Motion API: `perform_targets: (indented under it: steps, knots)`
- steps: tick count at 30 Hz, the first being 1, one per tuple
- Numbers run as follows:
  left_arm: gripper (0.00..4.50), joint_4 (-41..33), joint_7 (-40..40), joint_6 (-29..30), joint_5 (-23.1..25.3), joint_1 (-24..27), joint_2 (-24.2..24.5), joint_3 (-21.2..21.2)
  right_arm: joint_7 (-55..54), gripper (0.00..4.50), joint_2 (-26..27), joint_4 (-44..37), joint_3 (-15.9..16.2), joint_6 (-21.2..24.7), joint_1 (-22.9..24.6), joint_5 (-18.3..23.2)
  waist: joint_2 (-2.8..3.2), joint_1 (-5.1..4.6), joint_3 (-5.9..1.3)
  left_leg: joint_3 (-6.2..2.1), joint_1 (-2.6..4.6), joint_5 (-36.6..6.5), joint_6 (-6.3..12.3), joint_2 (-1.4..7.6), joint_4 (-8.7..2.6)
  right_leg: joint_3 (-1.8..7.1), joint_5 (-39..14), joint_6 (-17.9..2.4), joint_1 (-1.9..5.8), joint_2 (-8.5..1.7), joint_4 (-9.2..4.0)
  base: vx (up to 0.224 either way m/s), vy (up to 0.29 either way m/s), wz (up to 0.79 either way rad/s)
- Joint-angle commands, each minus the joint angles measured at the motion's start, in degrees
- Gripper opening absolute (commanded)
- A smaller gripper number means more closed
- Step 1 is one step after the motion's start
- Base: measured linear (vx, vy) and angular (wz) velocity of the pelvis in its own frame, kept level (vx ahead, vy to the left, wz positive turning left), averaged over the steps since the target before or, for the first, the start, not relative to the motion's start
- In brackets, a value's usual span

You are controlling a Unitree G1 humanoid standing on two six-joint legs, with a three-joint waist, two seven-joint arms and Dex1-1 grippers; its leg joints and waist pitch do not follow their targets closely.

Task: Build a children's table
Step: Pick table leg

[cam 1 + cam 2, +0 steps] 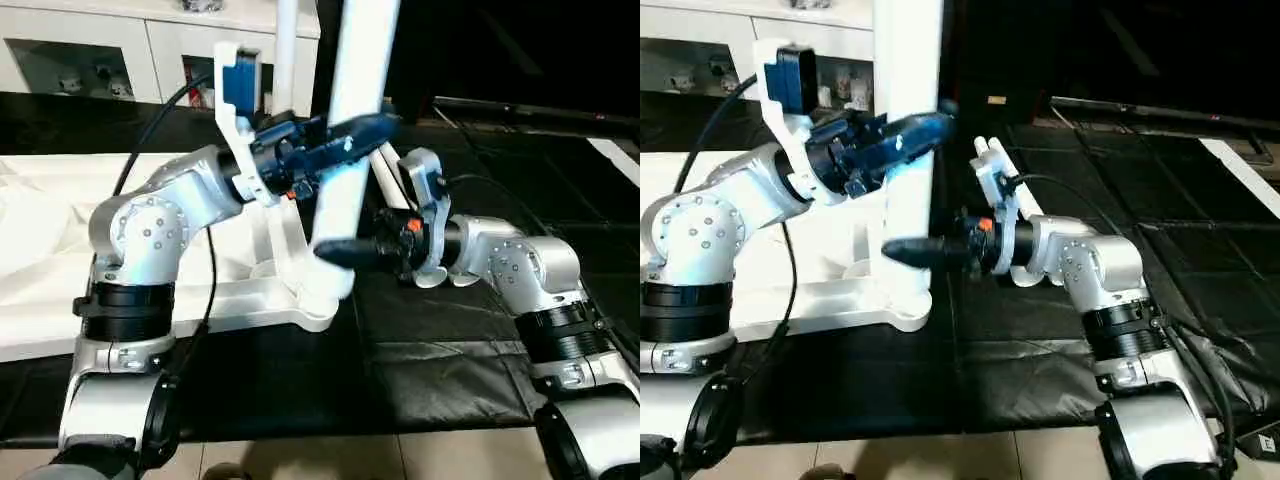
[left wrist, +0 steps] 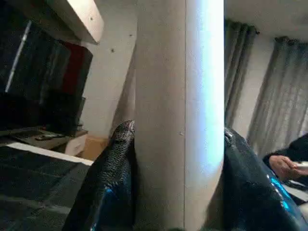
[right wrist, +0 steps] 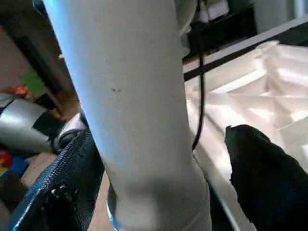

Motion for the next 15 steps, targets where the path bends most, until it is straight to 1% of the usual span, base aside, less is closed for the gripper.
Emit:
perform_targets:
  steps: [1, 3, 6, 8, 10, 13, 14, 15]
  knots:
    - [1.86, 0.17, -0.3, 0.57, 0.03, -1.89, -0.36, -1.41, 1.9, 3.98, -0.8, 0.04, 0.47, -0.03, -2.1, -0.23, -0.1, 0.05, -4.18, -0.6, 0.51, -8.64, -1.08, 2.42, -3.77, 3.4, -18.94, -6.11, 3.44, -4.59, -4.36, 0.0, 0.0, 0.0]
    - [1.86, 0.2, -0.61, 0.83, -0.19, -1.89, -0.31, -1.49, 2.3, 3.98, -0.84, 0.33, 0.67, -0.12, -2.33, -0.31, -0.09, 0.14, -4.21, -0.62, 0.5, -8.35, -1.16, 2.44, -3.74, 3.42, -19.25, -5.75, 3.41, -4.64, -4.34, 0.0, 0.0, 0.0]
    - [1.86, 0.11, -0.87, 1.68, -0.75, -1.84, -0.39, -1.93, 4.54, 3.98, -0.84, 0.59, 1.14, -0.18, -2.95, 0.11, -0.08, 0.11, -4.38, -0.63, 0.55, -7.6, -1.22, 2.51, -3.7, 3.37, -16.57, -6.58, 3.42, -4.53, -4.0, 0.0, 0.0, 0.0]
    - [1.86, 0.36, -0.77, 1.86, -0.65, -1.91, -0.44, -2.13, 5.49, 3.98, -1.04, 0.42, 1.51, -0.4, -3.03, 0.16, -0.06, 0.09, -4.36, -0.65, 0.58, -7.7, -1.29, 2.55, -3.74, 3.35, -15.46, -7.19, 3.44, -4.51, -3.91, 0.0, 0.0, 0.0]
    - [1.86, 0.59, -0.89, 1.95, -0.68, -1.97, -0.47, -2.2, 6.26, 3.98, -1.39, 0.28, 2.06, -0.74, -3.03, -0.15, -0.16, 0.1, -4.35, -0.63, 0.59, -8.07, -1.37, 2.51, -3.72, 3.35, -15.55, -7.41, 3.5, -4.55, -3.95, 0.0, 0.0, 0.0]
    - [1.86, 0.77, -1.37, 2.4, -1.3, -2.09, -0.33, -2.04, 7.09, 3.98, -1.98, 0.13, 2.92, -1.2, -2.99, -0.73, -0.27, 0.2, -4.31, -0.62, 0.55, -8.15, -1.46, 2.46, -3.69, 3.39, -16.43, -7.11, 3.56, -4.59, -4.04, 0.0, 0.0, 0.0]
    - [1.86, 0.75, -1.55, 2.54, -1.53, -2.13, -0.24, -2.01, 7.41, 3.7, -2.16, 0.29, 3.11, -1.32, -3.03, -0.86, -0.36, 0.19, -4.31, -0.63, 0.55, -8.21, -1.56, 2.46, -3.68, 3.37, -16.74, -7.05, 3.54, -4.59, -4.05, 0.0, 0.0, 0.0]
    - [1.86, 0.63, -1.78, 2.7, -1.67, -2.11, -0.08, -2.07, 7.58, 3.63, -2.22, 0.43, 3.17, -1.4, -3.06, -0.92, -0.33, 0.19, -4.32, -0.63, 0.56, -8.26, -1.6, 2.44, -3.67, 3.36, -16.96, -7.03, 3.54, -4.58, -4.07, 0.0, 0.0, 0.0]
